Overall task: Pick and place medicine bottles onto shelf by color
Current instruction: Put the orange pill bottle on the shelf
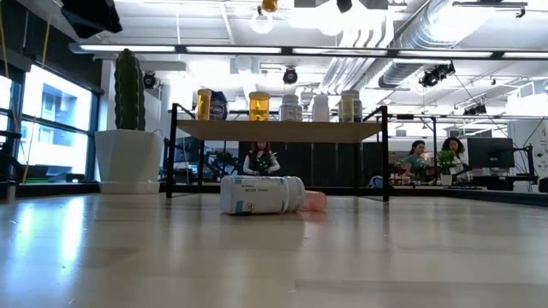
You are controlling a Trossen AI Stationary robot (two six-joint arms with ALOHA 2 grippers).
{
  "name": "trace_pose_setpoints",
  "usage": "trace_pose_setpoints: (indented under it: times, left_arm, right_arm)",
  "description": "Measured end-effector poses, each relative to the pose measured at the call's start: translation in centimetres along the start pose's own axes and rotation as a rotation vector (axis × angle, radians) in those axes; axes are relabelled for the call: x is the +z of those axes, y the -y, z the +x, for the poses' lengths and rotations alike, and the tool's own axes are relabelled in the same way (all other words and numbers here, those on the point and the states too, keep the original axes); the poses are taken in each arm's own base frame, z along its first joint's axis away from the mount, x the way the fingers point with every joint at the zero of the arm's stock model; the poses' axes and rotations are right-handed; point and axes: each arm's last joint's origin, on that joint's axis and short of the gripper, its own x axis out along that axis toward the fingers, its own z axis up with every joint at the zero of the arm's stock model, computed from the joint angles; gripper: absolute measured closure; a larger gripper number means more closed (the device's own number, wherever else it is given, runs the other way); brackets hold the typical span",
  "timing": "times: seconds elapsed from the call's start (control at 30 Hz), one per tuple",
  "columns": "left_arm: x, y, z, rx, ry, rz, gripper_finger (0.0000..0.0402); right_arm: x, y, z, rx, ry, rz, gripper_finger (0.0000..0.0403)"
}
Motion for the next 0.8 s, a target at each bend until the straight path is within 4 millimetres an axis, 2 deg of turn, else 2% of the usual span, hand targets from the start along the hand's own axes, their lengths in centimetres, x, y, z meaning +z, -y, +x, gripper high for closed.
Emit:
trace_pose_setpoints:
  times: [0.13,0.57,0.8]
  left_arm:
    - [0.3,-0.2,-0.6,0.011,0.067,-0.006,0.0147]
    - [1.3,-0.1,-0.9,0.093,0.241,0.010,0.0147]
    - [2.3,0.0,-1.2,0.203,0.392,0.073,0.0147]
  right_arm:
    - [0.9,0.4,0.3,-0.061,0.084,-0.103,0.0304]
    - [2.8,4.2,3.4,-0.134,0.175,-0.232,0.0304]
    - [2.1,5.7,4.2,-0.189,0.077,-0.339,0.0304]
